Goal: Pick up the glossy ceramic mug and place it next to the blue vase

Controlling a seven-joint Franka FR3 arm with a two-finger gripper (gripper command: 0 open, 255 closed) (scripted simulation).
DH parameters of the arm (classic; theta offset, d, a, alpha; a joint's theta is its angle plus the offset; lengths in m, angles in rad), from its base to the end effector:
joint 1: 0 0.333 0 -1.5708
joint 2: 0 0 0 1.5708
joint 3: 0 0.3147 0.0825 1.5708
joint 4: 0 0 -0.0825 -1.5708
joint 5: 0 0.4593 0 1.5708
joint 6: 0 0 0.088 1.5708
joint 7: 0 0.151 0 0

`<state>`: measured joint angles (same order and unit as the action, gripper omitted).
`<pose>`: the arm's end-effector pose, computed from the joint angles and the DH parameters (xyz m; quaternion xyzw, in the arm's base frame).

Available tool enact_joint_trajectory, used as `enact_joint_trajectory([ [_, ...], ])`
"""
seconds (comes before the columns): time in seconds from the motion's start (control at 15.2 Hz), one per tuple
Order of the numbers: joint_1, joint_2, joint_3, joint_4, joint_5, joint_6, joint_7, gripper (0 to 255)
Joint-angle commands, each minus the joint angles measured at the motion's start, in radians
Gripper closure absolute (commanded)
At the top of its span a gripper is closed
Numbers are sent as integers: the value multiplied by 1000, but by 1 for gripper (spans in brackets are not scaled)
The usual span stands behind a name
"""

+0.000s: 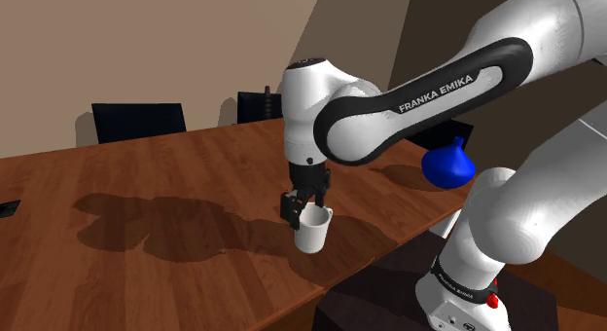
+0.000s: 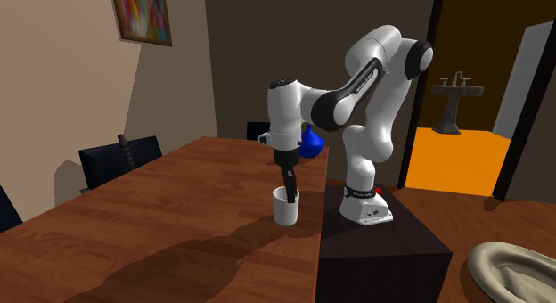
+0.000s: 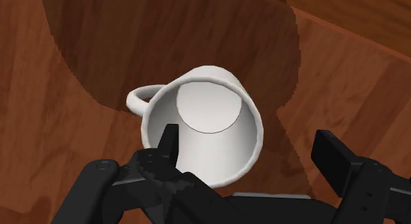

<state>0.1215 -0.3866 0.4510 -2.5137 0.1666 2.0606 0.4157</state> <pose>0.3959 0.2523 0.3088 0.9987 0.0168 -0.0367 0.0314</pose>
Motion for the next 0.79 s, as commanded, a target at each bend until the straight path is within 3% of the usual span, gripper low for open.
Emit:
enact_joint_trajectory([
  [0.0, -1, 39, 20, 8, -4, 36, 25, 0],
  [0.4, -5, 82, 35, -43, -10, 128, 34, 0],
  [0.73, -5, 87, 36, -48, -11, 137, 36, 0],
])
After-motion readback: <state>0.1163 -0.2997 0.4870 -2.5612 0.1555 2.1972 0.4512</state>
